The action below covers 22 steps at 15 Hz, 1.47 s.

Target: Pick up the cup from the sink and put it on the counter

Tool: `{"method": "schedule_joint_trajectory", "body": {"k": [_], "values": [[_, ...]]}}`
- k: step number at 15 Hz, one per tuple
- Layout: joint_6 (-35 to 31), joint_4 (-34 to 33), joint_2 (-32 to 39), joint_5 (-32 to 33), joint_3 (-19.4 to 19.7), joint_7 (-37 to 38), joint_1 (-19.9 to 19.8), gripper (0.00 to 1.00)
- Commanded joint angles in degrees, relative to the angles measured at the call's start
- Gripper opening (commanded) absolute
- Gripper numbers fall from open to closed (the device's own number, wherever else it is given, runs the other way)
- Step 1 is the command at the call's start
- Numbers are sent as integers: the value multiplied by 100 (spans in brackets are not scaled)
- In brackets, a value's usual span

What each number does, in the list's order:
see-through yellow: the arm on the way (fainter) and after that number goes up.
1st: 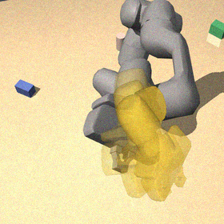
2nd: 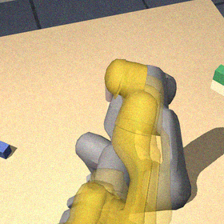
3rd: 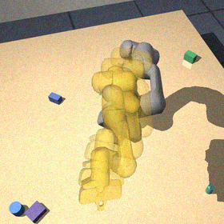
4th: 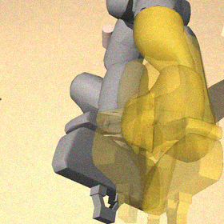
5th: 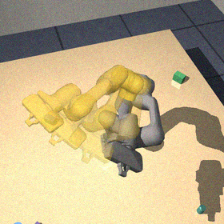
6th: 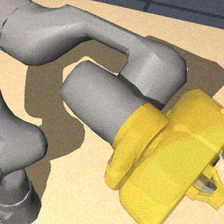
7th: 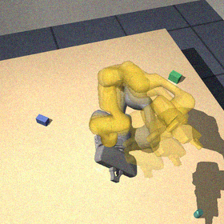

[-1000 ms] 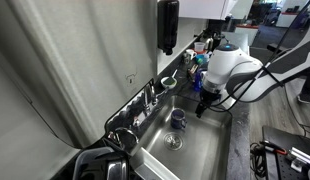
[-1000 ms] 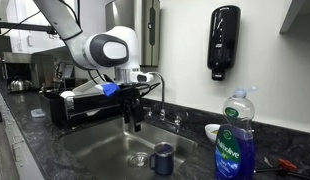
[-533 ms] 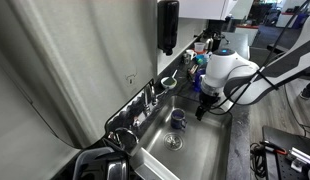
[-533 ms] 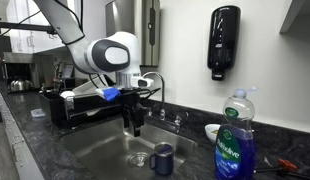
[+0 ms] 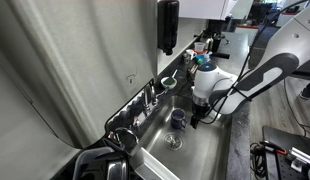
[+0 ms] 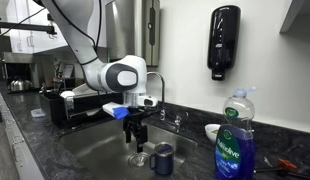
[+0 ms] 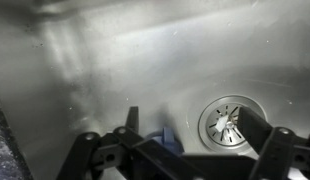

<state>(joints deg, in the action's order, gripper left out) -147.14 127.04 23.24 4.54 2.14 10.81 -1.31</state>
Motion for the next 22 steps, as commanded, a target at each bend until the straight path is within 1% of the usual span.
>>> {"method": "schedule_joint_trajectory", "body": {"k": [1,4,9,14,18,20,21,22], "values": [[-73,-547,610,-78,29,-283,27,100],[-145,-901,1029,-56,66,-330,36,100],[-175,-1457,1611,-305,78,-225,-53,100],[-119,-1855,1963,-609,63,-274,-158,100],[-135,-2015,2106,-663,79,-299,-169,100],[-158,-2053,2133,-657,78,-315,-174,92],[-161,-2076,2147,-667,70,-324,-188,72],[-172,-2098,2165,-664,79,-315,-186,69]]}}
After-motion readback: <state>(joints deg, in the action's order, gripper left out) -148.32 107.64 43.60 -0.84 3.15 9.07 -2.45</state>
